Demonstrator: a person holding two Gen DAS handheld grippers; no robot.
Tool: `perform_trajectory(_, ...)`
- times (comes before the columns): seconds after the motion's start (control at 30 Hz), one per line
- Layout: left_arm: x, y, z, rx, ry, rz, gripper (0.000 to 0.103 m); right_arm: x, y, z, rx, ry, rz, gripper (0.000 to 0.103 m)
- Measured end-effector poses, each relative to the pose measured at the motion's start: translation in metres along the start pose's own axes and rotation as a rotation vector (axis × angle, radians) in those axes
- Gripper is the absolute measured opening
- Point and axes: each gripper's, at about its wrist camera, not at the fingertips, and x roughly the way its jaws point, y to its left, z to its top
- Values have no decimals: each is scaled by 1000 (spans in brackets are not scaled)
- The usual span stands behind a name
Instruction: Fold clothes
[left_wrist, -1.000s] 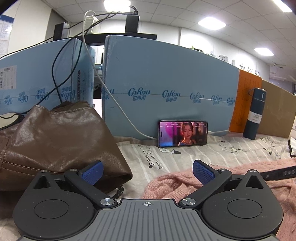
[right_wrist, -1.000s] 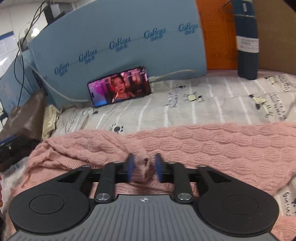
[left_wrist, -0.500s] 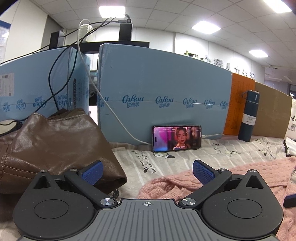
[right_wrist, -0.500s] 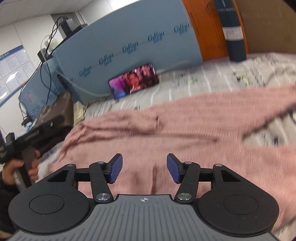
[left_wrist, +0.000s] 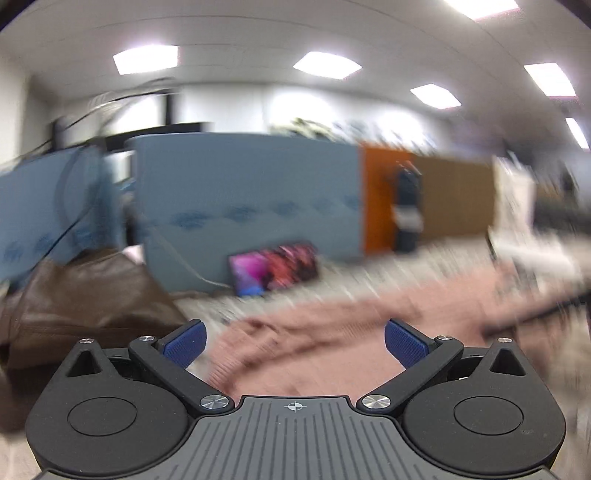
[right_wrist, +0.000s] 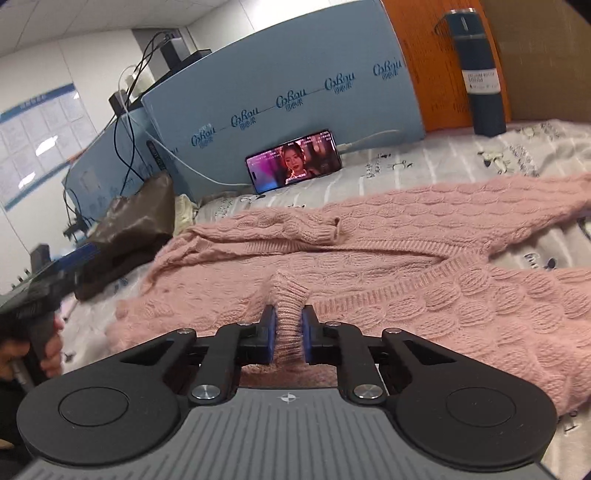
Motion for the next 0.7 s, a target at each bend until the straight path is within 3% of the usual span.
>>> perform_trajectory(0.07, -1, -26, -10, 178, 18, -36, 103, 4, 3, -3, -43, 0, -51, 14)
perform_trajectory(0.13, 5, -43, -18, 291, 70, -36, 103, 8, 4, -5, -60, -4, -96, 23)
perform_trajectory(0.2, 9, -48, -20, 319, 89, -18, 103, 10, 5, -7, -89, -24, -143, 32)
perform_trajectory(0.33, 15, -44, -19, 304, 112, -21, 103, 18, 13, -12, -215, -22, -231, 49)
perform_trajectory(0.47, 7, -36, -17, 256, 47, 7, 103, 20, 9, -13, -246, -25, -239, 53)
perform_trajectory(0.6, -4, -13, -7, 109, -50, 63, 103, -2, -2, -7, -173, -133, -205, 86)
perform_trajectory(0.67, -6, -6, -4, 51, -67, 55, 103, -15, -7, -5, -174, -188, -207, 92)
perform_trajectory(0.7, -7, -3, -2, 26, -71, 50, 103, -21, -9, -5, -180, -210, -211, 100)
